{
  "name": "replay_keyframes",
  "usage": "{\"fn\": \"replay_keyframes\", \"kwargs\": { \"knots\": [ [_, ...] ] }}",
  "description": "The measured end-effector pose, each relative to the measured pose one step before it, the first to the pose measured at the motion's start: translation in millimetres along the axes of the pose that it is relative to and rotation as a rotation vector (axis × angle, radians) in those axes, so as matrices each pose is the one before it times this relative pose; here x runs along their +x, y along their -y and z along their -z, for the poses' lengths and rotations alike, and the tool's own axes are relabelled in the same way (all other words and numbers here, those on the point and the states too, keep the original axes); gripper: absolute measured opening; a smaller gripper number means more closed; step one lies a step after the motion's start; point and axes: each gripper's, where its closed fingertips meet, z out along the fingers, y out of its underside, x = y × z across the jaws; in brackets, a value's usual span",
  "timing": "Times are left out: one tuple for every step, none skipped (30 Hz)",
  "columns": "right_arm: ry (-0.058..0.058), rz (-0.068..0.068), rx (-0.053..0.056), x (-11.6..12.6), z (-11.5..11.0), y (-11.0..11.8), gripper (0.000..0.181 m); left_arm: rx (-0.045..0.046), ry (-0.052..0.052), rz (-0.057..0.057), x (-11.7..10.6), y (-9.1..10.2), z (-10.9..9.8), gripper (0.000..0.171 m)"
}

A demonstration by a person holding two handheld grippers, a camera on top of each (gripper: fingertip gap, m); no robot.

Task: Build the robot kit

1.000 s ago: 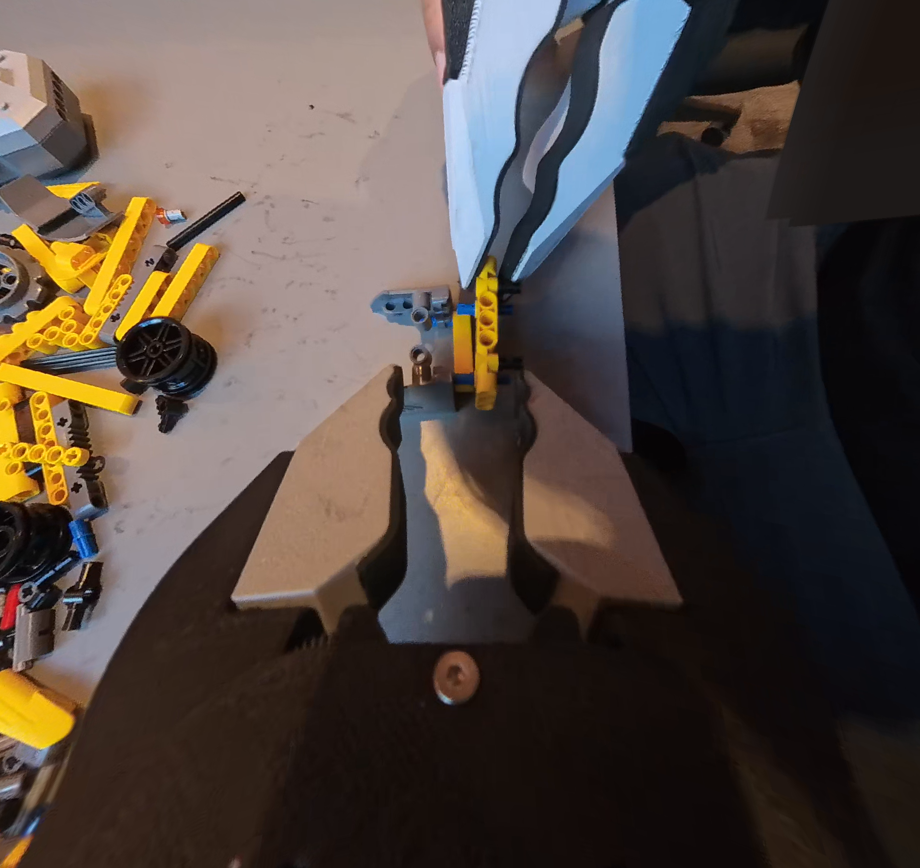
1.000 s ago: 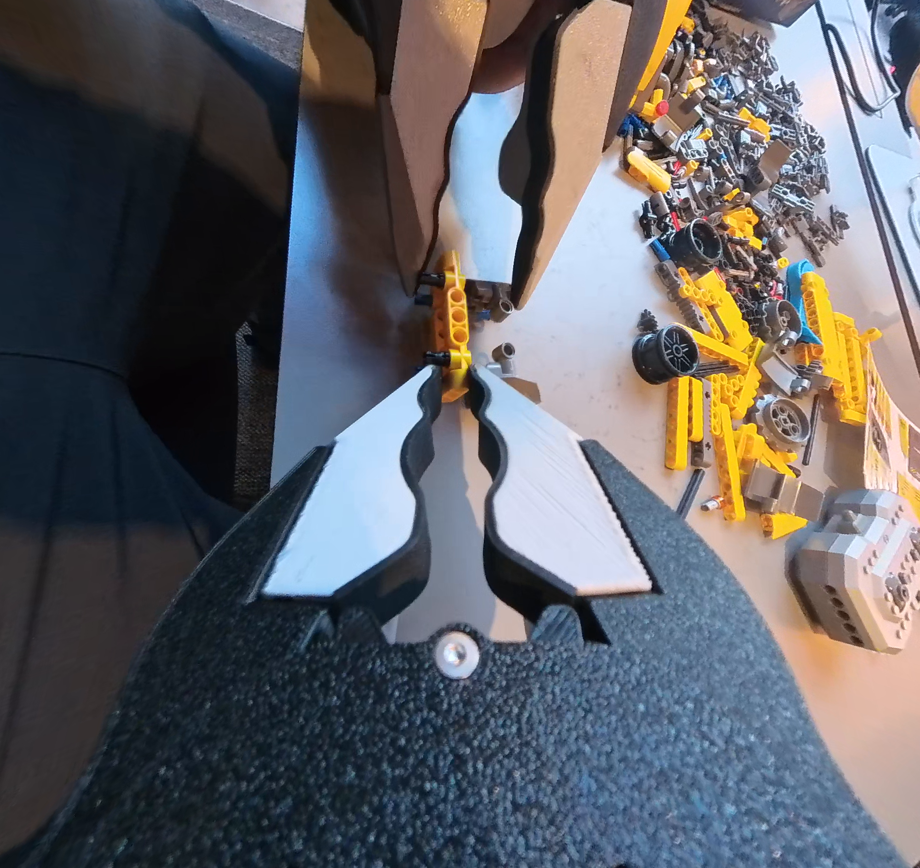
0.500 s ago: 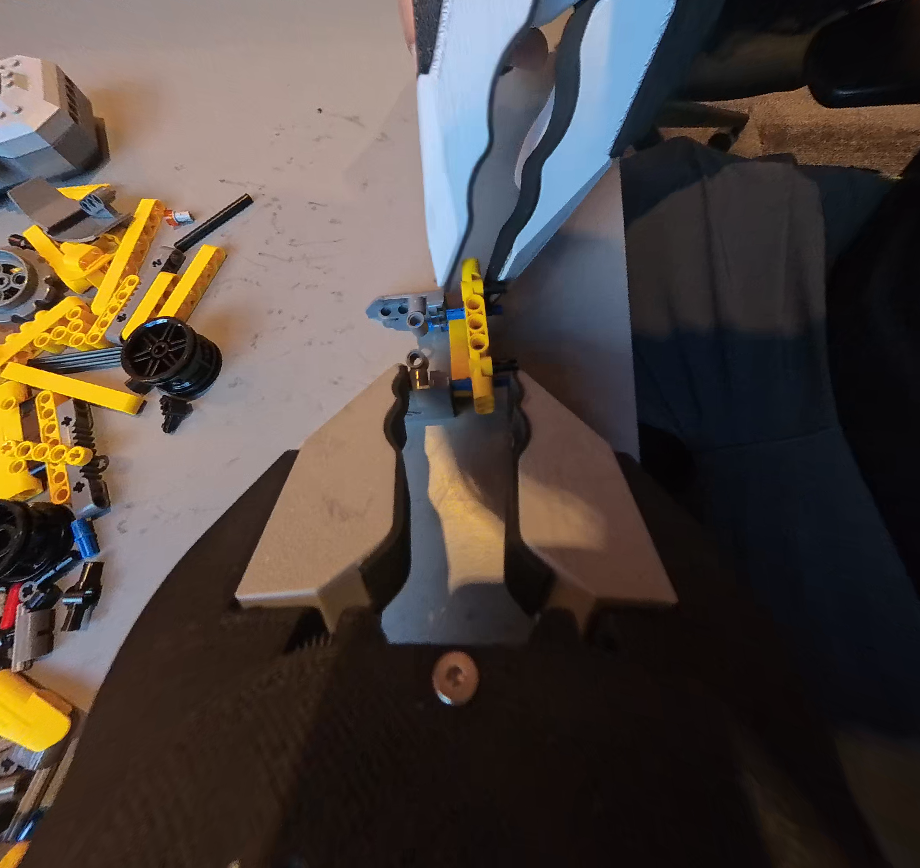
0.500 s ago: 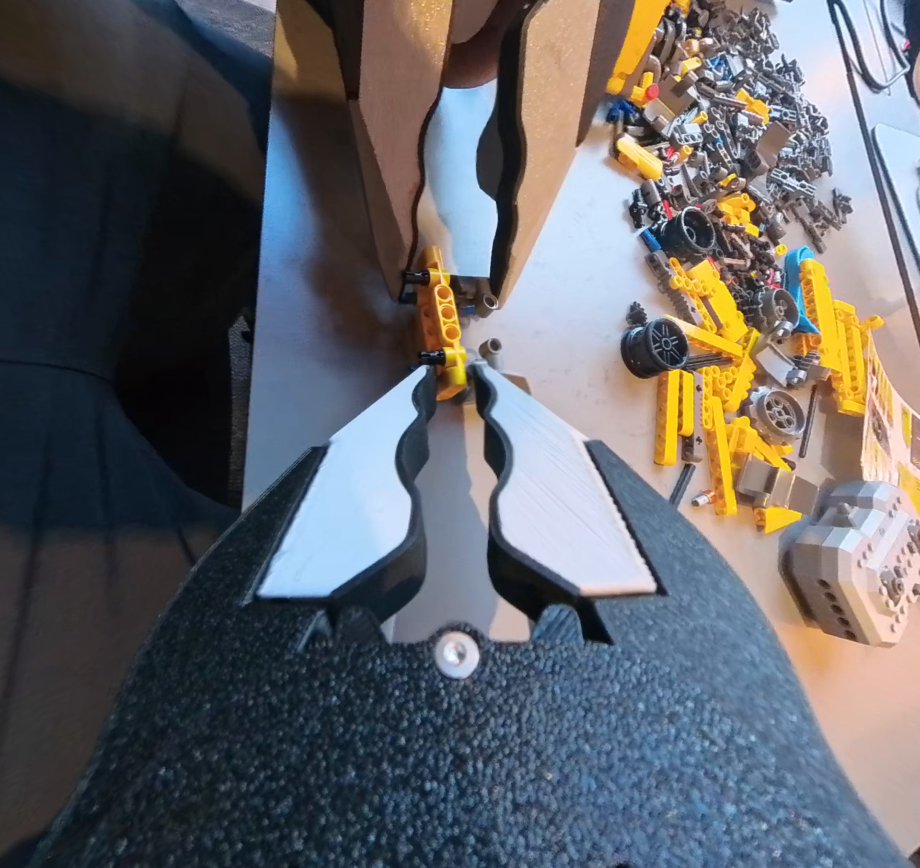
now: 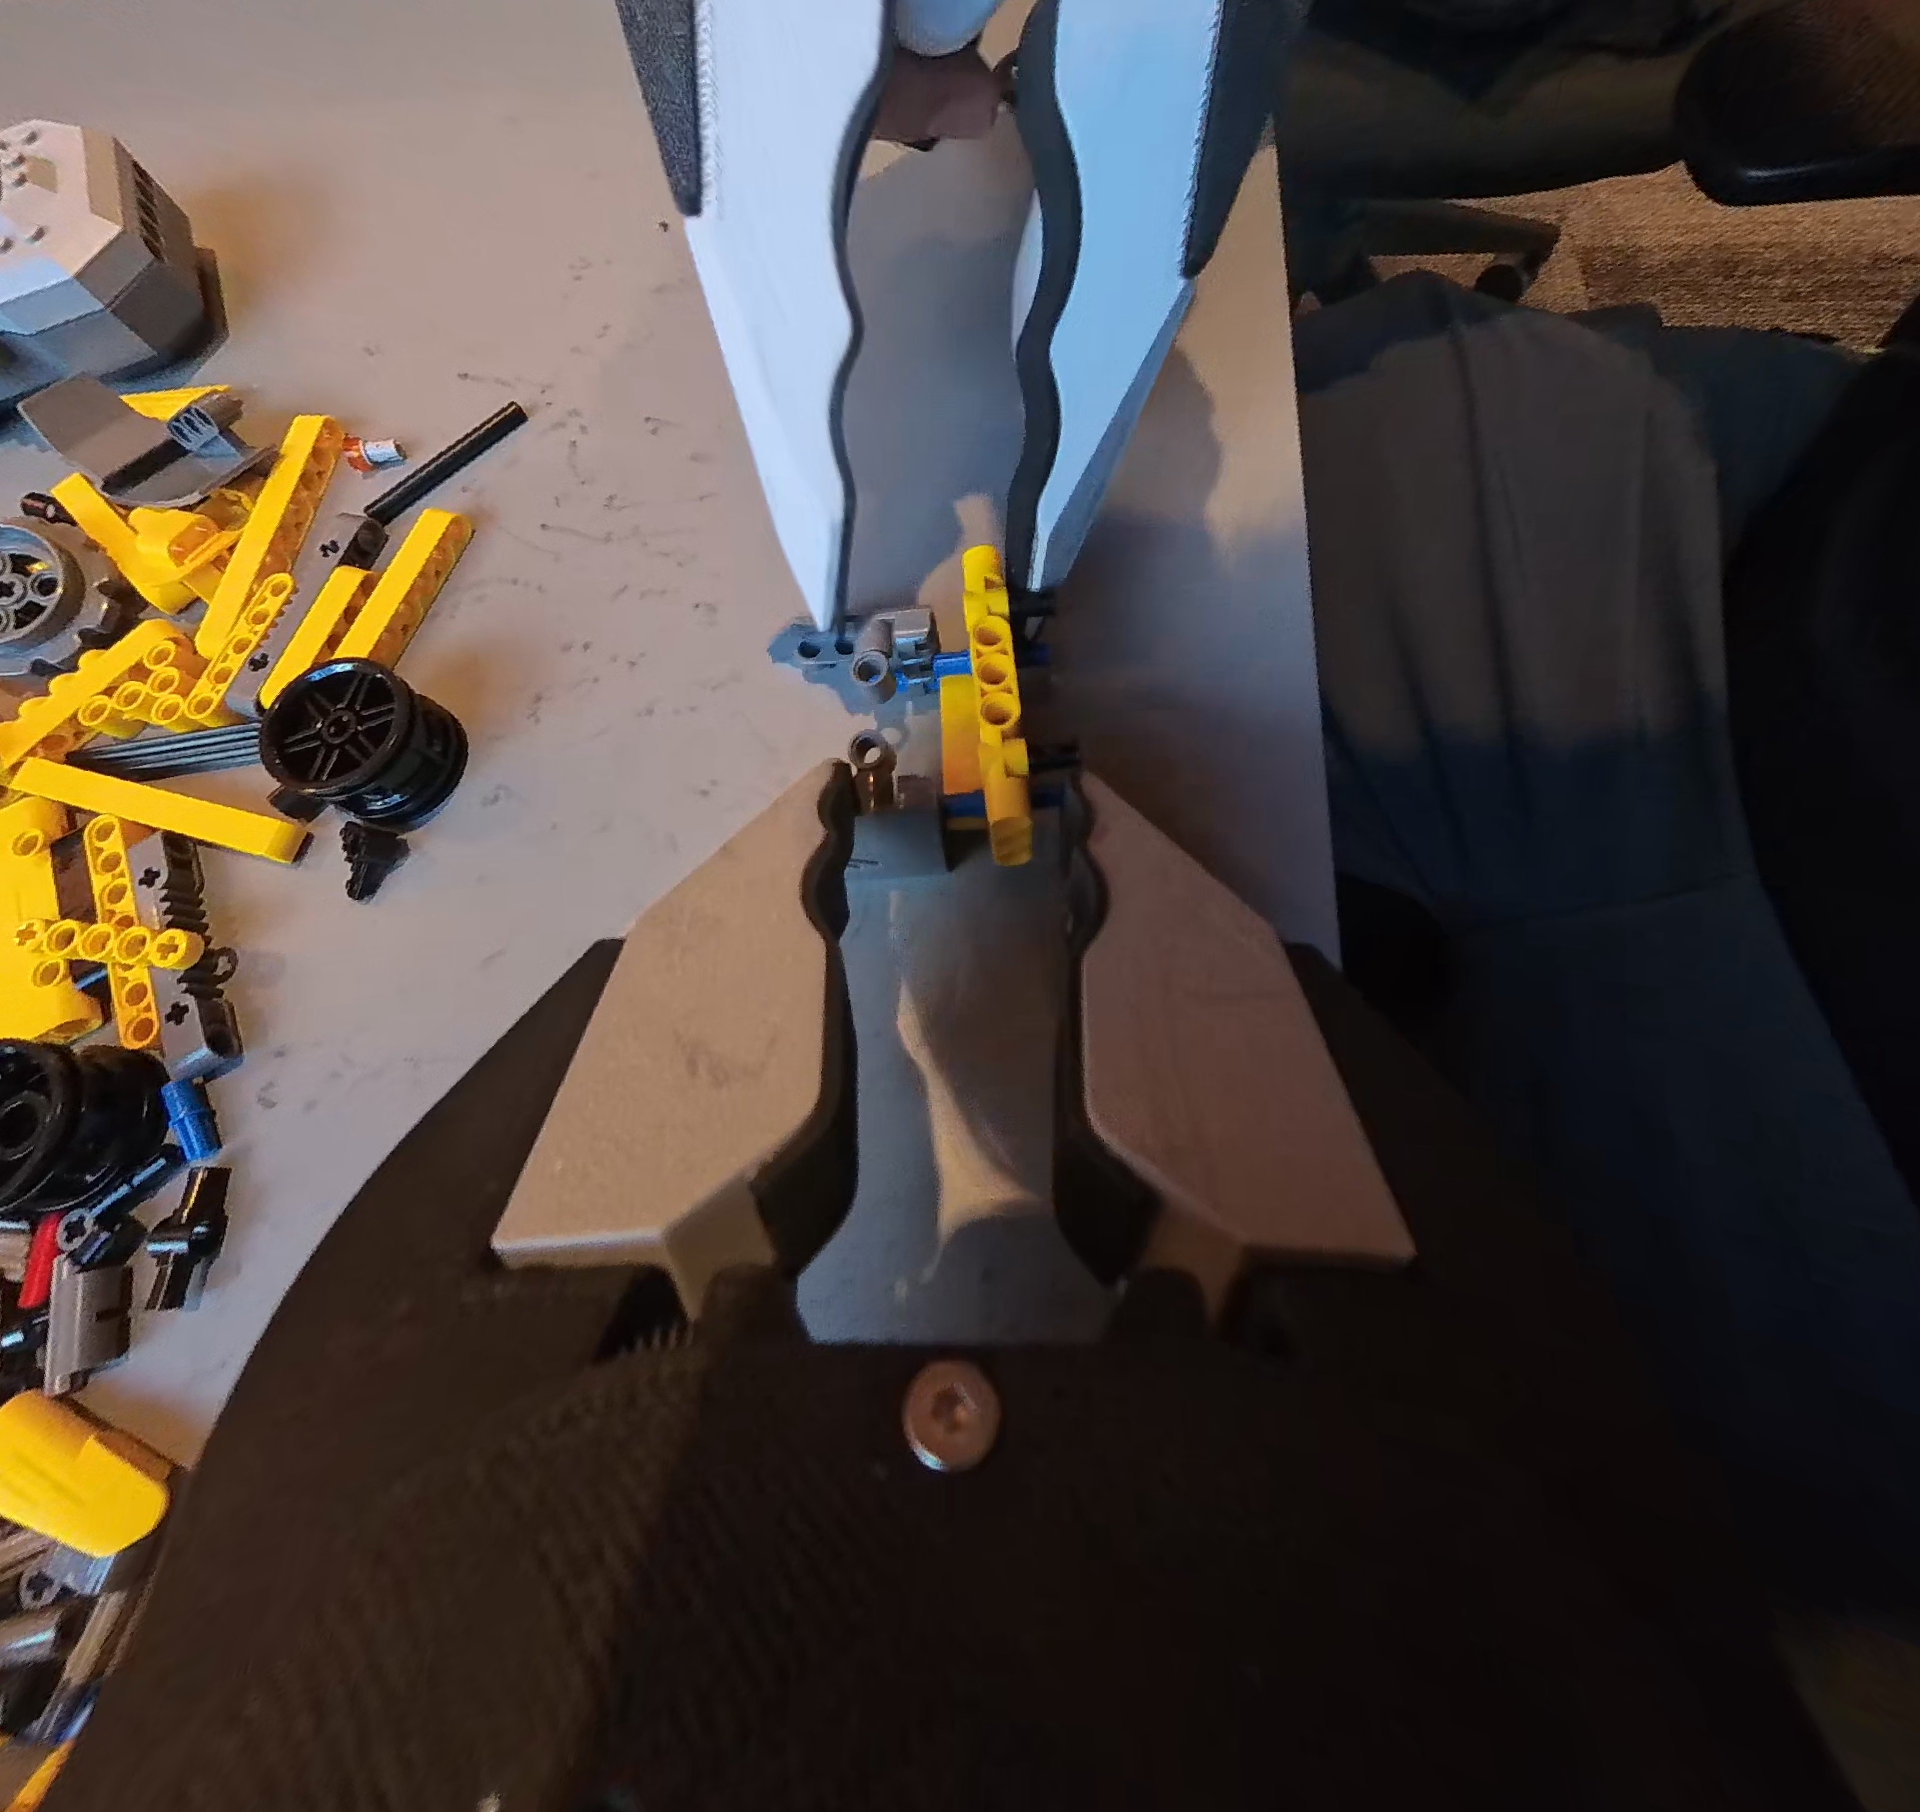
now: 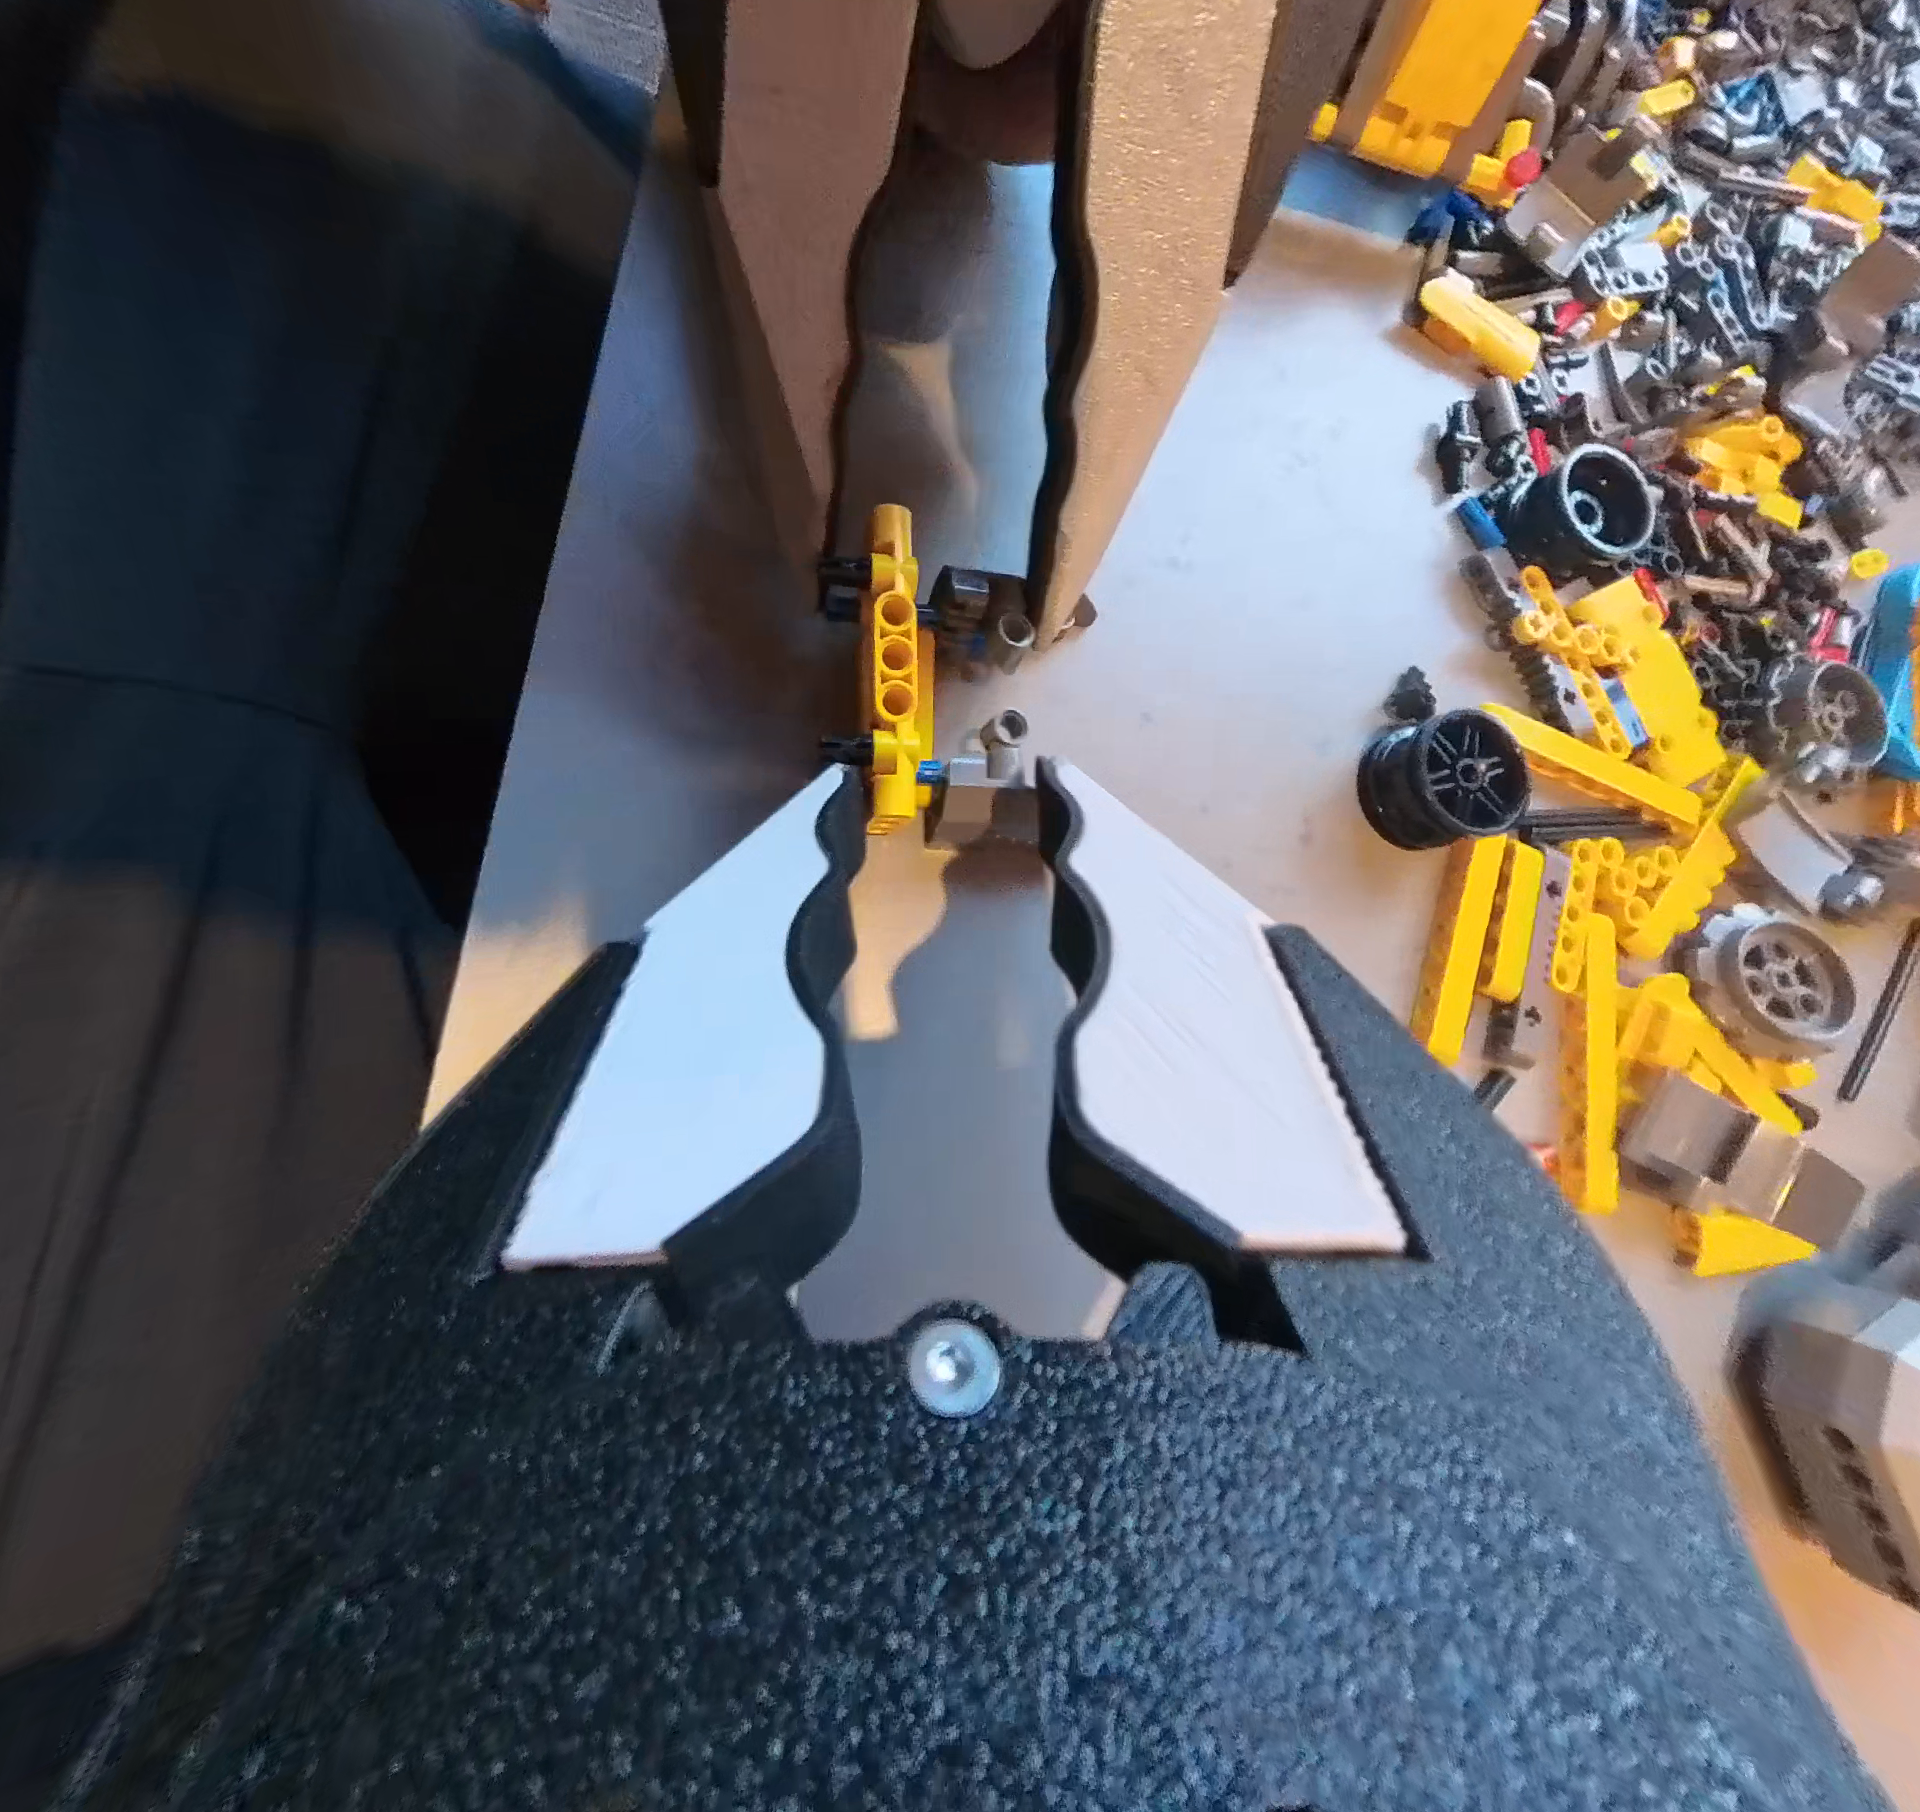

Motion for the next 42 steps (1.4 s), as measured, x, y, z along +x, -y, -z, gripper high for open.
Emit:
{"fn": "replay_keyframes", "kwargs": {
  "knots": [
    [0.0011,0.0210,-0.0037,-0.45,-0.54,0.81,0.032,-0.00085,0.0016,-0.0020,-0.25,-0.38,0.40,0.038],
    [0.0055,0.0169,-0.0061,-0.95,-0.47,0.33,0.031,0.00119,-0.0005,-0.0005,0.08,-0.22,0.24,0.038],
    [0.0070,0.0098,-0.0062,-0.55,-0.28,0.18,0.031,0.00133,-0.0002,-0.0012,0.01,-0.10,-0.05,0.038],
    [0.0093,0.0016,-0.0063,-0.11,-0.18,-0.13,0.031,0.00142,-0.0008,-0.0013,0.00,0.11,0.01,0.038],
    [0.0108,-0.0021,-0.0055,-0.02,-0.18,-0.12,0.031,0.00133,-0.0025,0.0007,-0.03,0.01,-0.09,0.038],
    [0.0096,-0.0017,-0.0046,0.00,-0.19,-0.12,0.031,0.00132,-0.0031,0.0013,0.02,0.04,0.02,0.038],
    [0.0077,-0.0017,-0.0040,-0.05,-0.19,-0.10,0.031,0.00054,-0.0025,0.0007,-0.04,0.06,0.09,0.038],
    [0.0067,-0.0028,-0.0033,-0.01,-0.14,-0.10,0.031,-0.00020,-0.0011,-0.0004,-0.01,-0.03,0.00,0.038],
    [0.0065,-0.0049,-0.0013,-0.01,-0.11,-0.20,0.031,-0.00036,-0.0011,0.0015,-0.03,0.02,0.06,0.038],
    [0.0066,-0.0059,0.0006,-0.04,-0.13,-0.24,0.031,-0.00018,-0.0017,0.0040,-0.05,0.05,0.02,0.038],
    [0.0076,-0.0073,0.0016,0.00,-0.19,-0.17,0.031,0.00114,-0.0014,0.0023,-0.07,0.07,-0.01,0.038],
    [0.0097,-0.0101,0.0019,-0.21,-0.21,-0.18,0.031,0.00147,-0.0011,0.0026,-0.02,-0.01,-0.03,0.038],
    [0.0095,-0.0065,0.0028,-0.30,-0.28,-0.06,0.031,0.00022,-0.0003,0.0027,-0.06,0.02,0.13,0.038],
    [0.0044,0.0011,0.0035,-0.15,-0.16,-0.02,0.031,-0.00046,0.0002,0.0019,-0.02,0.02,-0.09,0.038],
    [0.0030,0.0017,0.0040,-0.12,-0.07,0.12,0.031,-0.00035,0.0004,0.0026,-0.08,0.00,-0.05,0.038],
    [0.0044,-0.0015,0.0026,-0.39,-0.06,-0.01,0.031,0.00016,0.0002,0.0033,-0.01,0.06,0.09,0.038],
    [0.0008,0.0014,0.0015,-0.04,-0.01,0.11,0.031,0.00082,0.0000,0.0017,-0.09,-0.01,-0.08,0.038],
    [-0.0015,0.0055,0.0003,-0.02,0.08,-0.08,0.031,0.00068,-0.0009,0.0018,-0.04,0.01,0.04,0.038],
    [-0.0012,0.0042,-0.0003,0.03,-0.06,0.00,0.031,-0.00038,-0.0014,0.0028,-0.23,0.08,-0.02,0.038],
    [0.0023,-0.0025,0.0003,0.08,-0.11,-0.01,0.031,-0.00093,-0.0020,0.0022,-0.12,-0.03,-0.09,0.038],
    [0.0059,-0.0079,0.0018,-0.05,-0.08,0.03,0.031,0.00010,-0.0030,0.0029,-0.09,0.03,-0.06,0.038],
    [0.0080,-0.0125,0.0027,-0.09,-0.21,0.13,0.031,0.00122,-0.0031,0.0054,-0.20,-0.06,0.00,0.038],
    [0.0070,-0.0159,0.0023,0.06,-0.30,0.21,0.031,0.00004,-0.0019,0.0057,-0.41,-0.10,0.08,0.038],
    [0.0032,-0.0092,0.0010,0.11,-0.24,-0.04,0.031,0.00001,-0.0003,0.0031,-0.25,-0.11,0.13,0.038],
    [-0.0009,0.0008,-0.0006,0.23,0.09,-0.14,0.031,0.00121,0.0029,0.0027,-0.23,-0.08,-0.10,0.037],
    [-0.0026,0.0056,-0.0027,0.01,0.04,-0.22,0.031,0.00019,0.0047,0.0012,-0.14,-0.07,-0.04,0.037],
    [-0.0021,0.0086,-0.0035,-0.01,0.10,0.00,0.031,-0.00153,0.0041,-0.0046,0.11,-0.07,-0.03,0.038],
    [0.0000,0.0069,-0.0029,0.16,-0.09,0.00,0.031,-0.00043,0.0018,-0.0052,0.04,-0.11,-0.03,0.038],
    [0.0026,-0.0002,-0.0002,0.19,-0.06,-0.06,0.031,0.00120,0.0003,-0.0020,-0.34,-0.16,0.00,0.038],
    [0.0036,-0.0033,0.0048,0.56,0.00,0.03,0.030,-0.00041,-0.0003,0.0033,-0.51,-0.08,0.02,0.037],
    [0.0028,-0.0069,0.0067,0.69,-0.12,-0.06,0.030,0.00052,0.0024,0.0032,-0.62,-0.20,-0.04,0.037],
    [0.0006,-0.0046,0.0057,0.39,-0.03,-0.06,0.030,0.00213,0.0016,0.0029,-0.26,-0.15,-0.08,0.037],
    [-0.0018,0.0000,0.0032,0.06,-0.04,-0.02,0.030,-0.00034,0.0013,-0.0007,-0.09,-0.05,0.04,0.037],
    [-0.0041,0.0033,0.0002,0.09,0.05,0.08,0.030,-0.00093,0.0019,-0.0041,0.04,-0.05,-0.16,0.037],
    [-0.0039,0.0014,-0.0005,-0.01,-0.02,-0.04,0.030,-0.00060,0.0010,-0.0002,0.01,-0.08,-0.12,0.037],
    [-0.0047,0.0028,0.0009,0.01,0.08,-0.02,0.030,-0.00038,0.0014,0.0039,-0.06,-0.05,0.01,0.037],
    [-0.0051,0.0038,0.0017,0.07,0.15,0.13,0.030,-0.00007,0.0012,0.0062,0.12,0.00,-0.01,0.036],
    [-0.0043,0.0037,0.0035,-0.08,0.12,-0.02,0.030,0.00050,0.0015,0.0017,0.13,0.10,-0.07,0.036],
    [-0.0016,-0.0006,0.0042,-0.02,0.07,0.09,0.030,0.00068,-0.0009,0.0009,0.25,0.13,0.08,0.036],
    [-0.0003,0.0018,0.0031,-0.09,0.33,0.04,0.030,0.00220,-0.0093,0.0042,0.85,0.48,0.25,0.034],
    [0.0028,0.0038,0.0083,-0.50,1.01,1.32,0.028,0.01245,-0.0163,0.0073,0.85,1.94,1.14,0.032],
    [0.0046,0.0012,0.0077,-0.48,1.04,1.31,0.026,0.01168,-0.0199,0.0153,0.30,1.20,0.97,0.031]
  ]
}}
